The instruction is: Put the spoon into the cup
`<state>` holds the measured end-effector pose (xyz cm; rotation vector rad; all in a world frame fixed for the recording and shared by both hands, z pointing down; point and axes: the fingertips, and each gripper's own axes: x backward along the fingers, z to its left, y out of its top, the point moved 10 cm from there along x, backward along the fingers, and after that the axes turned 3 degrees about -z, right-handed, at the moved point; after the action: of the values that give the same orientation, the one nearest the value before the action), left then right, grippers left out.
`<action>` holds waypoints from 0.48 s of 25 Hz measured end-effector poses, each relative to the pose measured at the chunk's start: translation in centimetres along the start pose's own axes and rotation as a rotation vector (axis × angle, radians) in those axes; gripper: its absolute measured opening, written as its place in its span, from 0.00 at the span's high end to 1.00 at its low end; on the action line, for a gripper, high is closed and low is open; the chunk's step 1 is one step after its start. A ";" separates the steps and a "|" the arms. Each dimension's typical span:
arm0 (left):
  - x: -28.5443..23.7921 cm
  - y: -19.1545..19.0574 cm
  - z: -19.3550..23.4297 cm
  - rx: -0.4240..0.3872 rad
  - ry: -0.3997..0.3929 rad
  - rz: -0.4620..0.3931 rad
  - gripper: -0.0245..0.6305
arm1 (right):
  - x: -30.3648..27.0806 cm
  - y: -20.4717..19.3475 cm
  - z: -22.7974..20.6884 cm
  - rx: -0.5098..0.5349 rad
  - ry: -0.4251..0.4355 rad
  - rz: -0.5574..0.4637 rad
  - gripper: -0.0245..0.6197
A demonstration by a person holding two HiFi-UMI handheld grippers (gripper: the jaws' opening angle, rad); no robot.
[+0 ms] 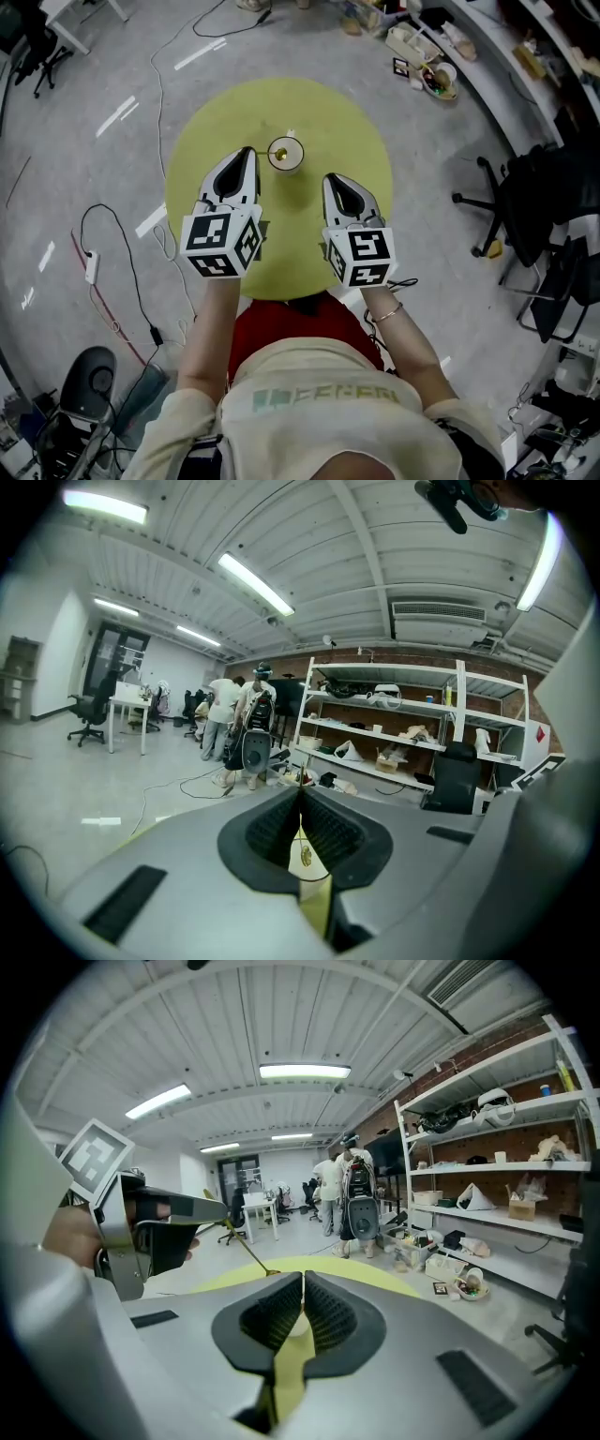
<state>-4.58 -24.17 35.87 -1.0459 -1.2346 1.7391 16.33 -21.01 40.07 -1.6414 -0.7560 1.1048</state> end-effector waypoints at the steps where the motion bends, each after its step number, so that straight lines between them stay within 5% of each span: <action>1: -0.4 -0.2 0.3 0.003 0.004 0.005 0.92 | -0.4 -0.1 -0.1 0.003 0.002 0.005 0.90; 12: -3.1 -2.5 1.5 0.044 0.021 0.069 0.92 | -3.2 -1.4 -0.6 0.021 0.018 0.073 0.90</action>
<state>-4.41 -26.85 39.21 -1.0902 -1.1544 1.7948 15.60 -23.55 42.49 -1.6702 -0.6757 1.1440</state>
